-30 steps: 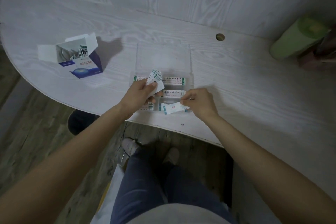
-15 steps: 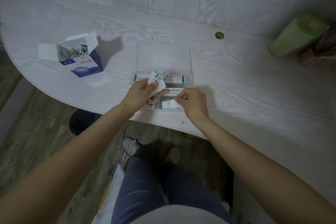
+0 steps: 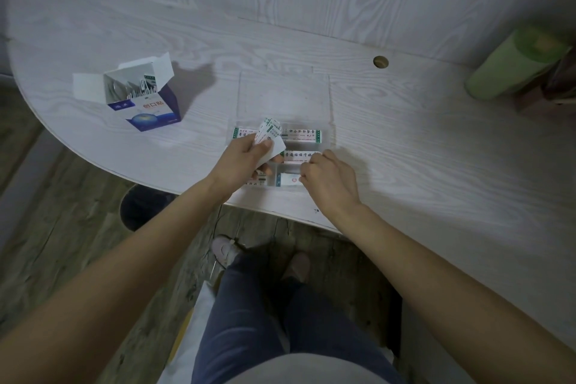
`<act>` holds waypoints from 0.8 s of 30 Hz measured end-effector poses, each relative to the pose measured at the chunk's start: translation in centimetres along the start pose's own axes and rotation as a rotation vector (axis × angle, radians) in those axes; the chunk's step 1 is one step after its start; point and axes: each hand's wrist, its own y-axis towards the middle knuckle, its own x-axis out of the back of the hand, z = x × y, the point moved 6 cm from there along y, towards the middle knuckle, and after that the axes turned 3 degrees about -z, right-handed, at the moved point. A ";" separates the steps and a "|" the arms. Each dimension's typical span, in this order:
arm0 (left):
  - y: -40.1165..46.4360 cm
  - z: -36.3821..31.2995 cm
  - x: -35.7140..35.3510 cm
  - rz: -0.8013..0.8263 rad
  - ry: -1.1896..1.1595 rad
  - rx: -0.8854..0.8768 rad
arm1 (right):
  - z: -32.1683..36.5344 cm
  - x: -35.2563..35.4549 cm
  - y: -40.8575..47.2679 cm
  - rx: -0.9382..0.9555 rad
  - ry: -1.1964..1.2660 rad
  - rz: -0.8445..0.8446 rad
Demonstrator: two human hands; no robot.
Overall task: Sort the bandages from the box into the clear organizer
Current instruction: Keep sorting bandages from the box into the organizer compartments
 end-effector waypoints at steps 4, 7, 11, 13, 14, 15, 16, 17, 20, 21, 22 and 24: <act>0.1 -0.1 0.1 0.002 -0.010 0.006 | -0.2 0.8 0.1 -0.027 0.057 -0.009; 0.0 -0.4 0.2 0.002 -0.025 0.002 | -0.5 2.7 0.5 -0.162 0.453 -0.098; 0.0 -0.9 0.0 0.037 -0.080 -0.010 | -0.3 3.9 1.9 -0.340 1.154 -0.042; 0.0 -1.3 0.1 0.058 -0.140 0.005 | 0.1 4.3 2.4 -0.337 1.201 -0.008; -0.1 -1.6 0.1 0.068 -0.164 0.018 | 0.1 4.5 2.6 -0.343 1.206 -0.015; -0.2 -1.7 0.2 0.080 -0.195 0.041 | 0.0 4.6 2.7 -0.362 1.219 -0.028; -0.3 -1.8 0.2 0.094 -0.240 0.069 | -0.2 4.7 2.9 -0.380 1.225 -0.042; -0.4 -2.0 0.3 0.100 -0.289 0.092 | -0.3 4.9 3.1 -0.384 1.222 -0.048; -0.2 -2.2 1.6 0.017 -0.285 0.092 | -0.2 5.3 3.6 -0.365 1.242 -0.052; -0.1 -2.2 2.3 -0.040 -0.265 0.088 | -0.2 5.5 3.9 -0.364 1.272 -0.061; 0.1 -2.1 3.1 -0.098 -0.255 0.087 | -0.2 5.6 4.2 -0.363 1.304 -0.070; 0.6 -1.5 4.7 -0.184 -0.258 0.097 | 0.0 5.8 4.9 -0.361 1.356 -0.081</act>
